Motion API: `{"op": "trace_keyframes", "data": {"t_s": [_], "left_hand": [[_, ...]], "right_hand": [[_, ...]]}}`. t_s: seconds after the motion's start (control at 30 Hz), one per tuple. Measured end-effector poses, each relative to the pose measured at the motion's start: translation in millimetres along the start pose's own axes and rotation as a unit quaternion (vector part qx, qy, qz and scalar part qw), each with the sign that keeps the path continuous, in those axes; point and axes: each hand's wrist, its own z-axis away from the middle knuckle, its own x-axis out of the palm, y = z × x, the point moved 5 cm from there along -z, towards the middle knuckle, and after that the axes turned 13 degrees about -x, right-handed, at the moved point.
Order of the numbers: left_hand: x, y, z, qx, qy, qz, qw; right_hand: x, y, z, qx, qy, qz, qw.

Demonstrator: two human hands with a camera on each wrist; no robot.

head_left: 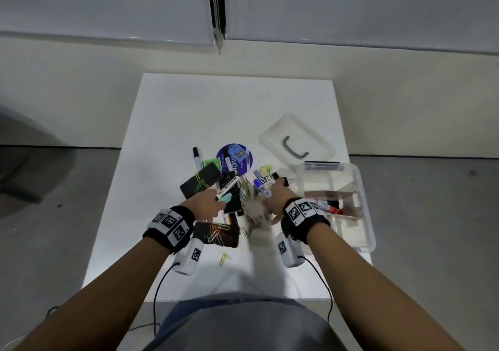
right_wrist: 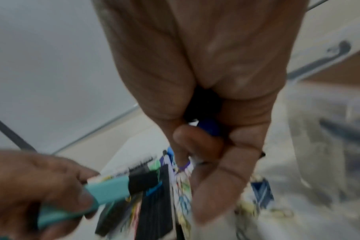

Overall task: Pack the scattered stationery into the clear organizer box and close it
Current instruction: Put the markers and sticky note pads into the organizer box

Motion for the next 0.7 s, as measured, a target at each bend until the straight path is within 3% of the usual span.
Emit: {"op": "trace_keyframes", "data": {"t_s": [0.07,0.23,0.33,0.4,0.5,0.63,0.7], "left_hand": [[5.8,12.9,3.6,0.024,-0.005,-0.008,1.0],[11.2,42.1,7.9,0.098,0.099,-0.068,0.988],[21.3,58.7,11.5,0.13,0.117,-0.076,0.982],[29.3,68.8,14.1,0.149,0.111,-0.08,0.979],[42.9,83.6,17.5,0.172,0.092,-0.088,0.977],[65.7,106.5,24.8,0.212,0.07,-0.117,0.968],[77.2,121.5,28.2,0.233,0.077,-0.148,0.958]], "right_hand": [[-19.3,0.1,16.7,-0.005,-0.05,0.014,0.999],[-68.3,3.6,57.8,0.009,-0.063,-0.023,0.998],[-103.8,5.5,73.8,-0.022,-0.036,0.108,0.993],[-133.4,11.1,87.3,-0.038,0.003,0.231,0.972],[-162.5,39.5,98.6,-0.025,0.019,0.298,0.954],[-158.8,70.3,92.5,-0.028,-0.024,0.366,0.93],[-138.0,79.9,85.1,-0.069,-0.048,0.371,0.925]]}}
